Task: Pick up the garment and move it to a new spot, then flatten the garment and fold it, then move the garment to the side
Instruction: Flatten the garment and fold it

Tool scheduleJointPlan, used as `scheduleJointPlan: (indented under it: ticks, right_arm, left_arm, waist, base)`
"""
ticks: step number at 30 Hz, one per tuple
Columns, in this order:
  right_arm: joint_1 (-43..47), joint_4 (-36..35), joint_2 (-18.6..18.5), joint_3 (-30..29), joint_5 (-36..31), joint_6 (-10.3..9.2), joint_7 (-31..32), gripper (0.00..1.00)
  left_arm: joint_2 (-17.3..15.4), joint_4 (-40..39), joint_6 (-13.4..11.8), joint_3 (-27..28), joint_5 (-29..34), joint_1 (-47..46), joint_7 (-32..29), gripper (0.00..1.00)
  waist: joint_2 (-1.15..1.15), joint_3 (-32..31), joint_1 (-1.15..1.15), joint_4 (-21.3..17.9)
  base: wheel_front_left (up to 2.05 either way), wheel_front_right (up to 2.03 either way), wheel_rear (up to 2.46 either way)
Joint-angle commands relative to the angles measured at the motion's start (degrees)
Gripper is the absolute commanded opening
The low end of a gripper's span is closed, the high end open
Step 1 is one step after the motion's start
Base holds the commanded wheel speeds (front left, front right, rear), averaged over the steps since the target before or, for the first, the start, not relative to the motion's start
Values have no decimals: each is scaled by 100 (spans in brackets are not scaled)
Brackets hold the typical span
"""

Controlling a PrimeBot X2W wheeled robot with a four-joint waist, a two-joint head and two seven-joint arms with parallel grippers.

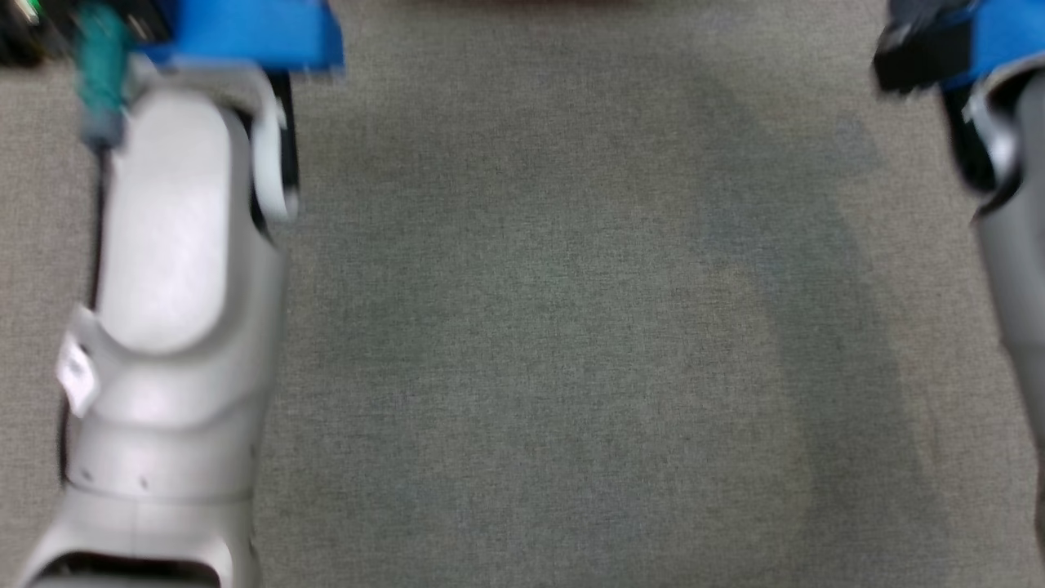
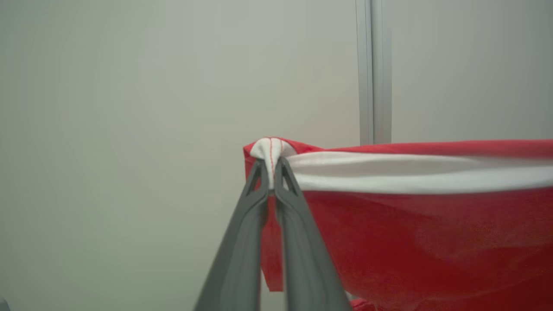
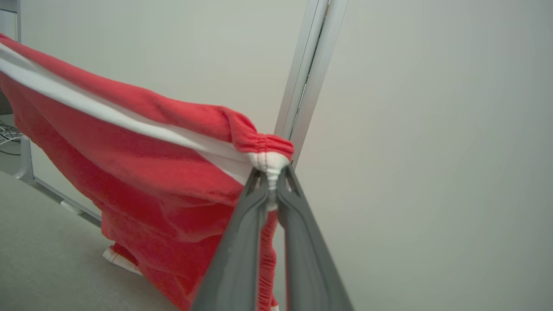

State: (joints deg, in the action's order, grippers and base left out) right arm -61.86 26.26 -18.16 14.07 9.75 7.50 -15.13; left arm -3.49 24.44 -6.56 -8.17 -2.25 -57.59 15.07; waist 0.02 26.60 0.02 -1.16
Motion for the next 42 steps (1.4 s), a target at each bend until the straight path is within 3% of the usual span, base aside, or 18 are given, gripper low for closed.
scheduleJointPlan:
  ticks: [1,9,20,34,42]
  right_arm:
    - [324,99,-11,17,55,-1,-2,0]
    - [2068,126,155,346,343,-1,-1,0]
    - [4093,-160,399,709,691,-1,-2,0]
    - [6016,-338,570,834,700,-1,-2,0]
    - [6313,-473,478,791,851,-4,-2,0]
  left_arm:
    - [19,64,9,-87,-37,315,15,0]
    - [55,236,24,-161,-621,2157,16,0]
    - [58,116,-97,-360,-1251,4148,16,0]
    - [53,-284,183,106,-1036,6314,15,0]
    - [48,-723,292,337,-832,6393,16,0]
  waist:
    - [-2,-15,-2,-6]
    - [-2,-312,-2,-71]
    - [-2,-1265,-2,-21]
    - [-2,-2580,-2,193]
    - [-2,-2596,-2,144]
  base:
    - [0,0,0]
    - [0,0,0]
    - [0,0,0]
    - [0,0,0]
    - [0,0,0]
